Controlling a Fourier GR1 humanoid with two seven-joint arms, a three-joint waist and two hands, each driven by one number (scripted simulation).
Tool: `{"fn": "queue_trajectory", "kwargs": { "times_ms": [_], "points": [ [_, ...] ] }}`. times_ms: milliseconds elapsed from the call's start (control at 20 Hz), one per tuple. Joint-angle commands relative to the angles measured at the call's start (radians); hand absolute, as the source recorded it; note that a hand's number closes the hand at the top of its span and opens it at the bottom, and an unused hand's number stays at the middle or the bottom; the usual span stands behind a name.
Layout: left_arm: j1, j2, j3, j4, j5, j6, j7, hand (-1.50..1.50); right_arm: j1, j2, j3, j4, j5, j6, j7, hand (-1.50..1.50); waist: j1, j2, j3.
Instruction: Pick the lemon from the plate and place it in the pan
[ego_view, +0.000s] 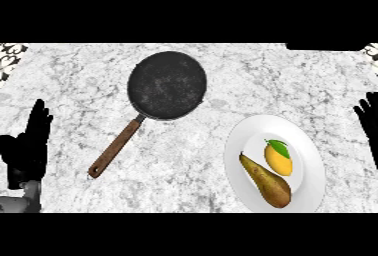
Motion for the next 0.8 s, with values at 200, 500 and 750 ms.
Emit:
{"fn": "queue_trajectory", "kwargs": {
  "times_ms": [200,500,750],
  "points": [
    [0.023,0.061,-0.11,-0.054,-0.08,-0.126,0.023,0.0,-0.306,0.102,0.093,-0.029,-0.016,-0.011,0.186,-1.5,0.0,-0.025,0.001],
    [0.078,0.039,-0.169,-0.096,-0.103,-0.126,0.056,0.0,-0.04,0.028,0.059,-0.068,0.134,-0.275,0.321,-1.5,-0.055,-0.034,0.0],
    [0.097,0.031,-0.172,-0.113,-0.107,-0.137,0.053,0.0,0.006,-0.199,0.173,-0.164,0.311,-0.137,0.398,-1.5,-0.04,-0.03,-0.001]
  ]
}}
